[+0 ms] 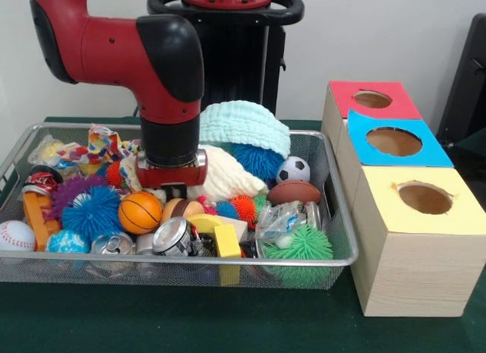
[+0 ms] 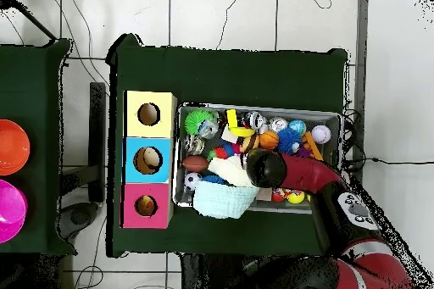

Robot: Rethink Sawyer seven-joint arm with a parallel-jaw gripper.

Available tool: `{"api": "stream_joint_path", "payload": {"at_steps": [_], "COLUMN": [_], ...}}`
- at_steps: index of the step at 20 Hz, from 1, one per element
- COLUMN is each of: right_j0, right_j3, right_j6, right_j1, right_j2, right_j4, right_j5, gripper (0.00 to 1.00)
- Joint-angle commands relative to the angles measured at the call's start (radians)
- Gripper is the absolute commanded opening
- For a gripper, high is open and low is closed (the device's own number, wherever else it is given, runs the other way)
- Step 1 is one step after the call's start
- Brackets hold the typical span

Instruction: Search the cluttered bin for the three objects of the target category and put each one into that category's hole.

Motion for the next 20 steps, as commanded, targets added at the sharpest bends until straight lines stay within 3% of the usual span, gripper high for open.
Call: {"api": "stream_joint_path", "payload": {"at_steps": [1,20], "right_j0": [-0.094,-0.087], "right_j3": [-0.060,-0.082], "right_j6": [-0.109,-0.088], "right_j1": [-0.005,-0.050], "right_j2": [-0.069,-0.065], "right_j4": [-0.137,-0.180], "right_j5": [0.098,0.157], "gripper": [0.00,0.00]}}
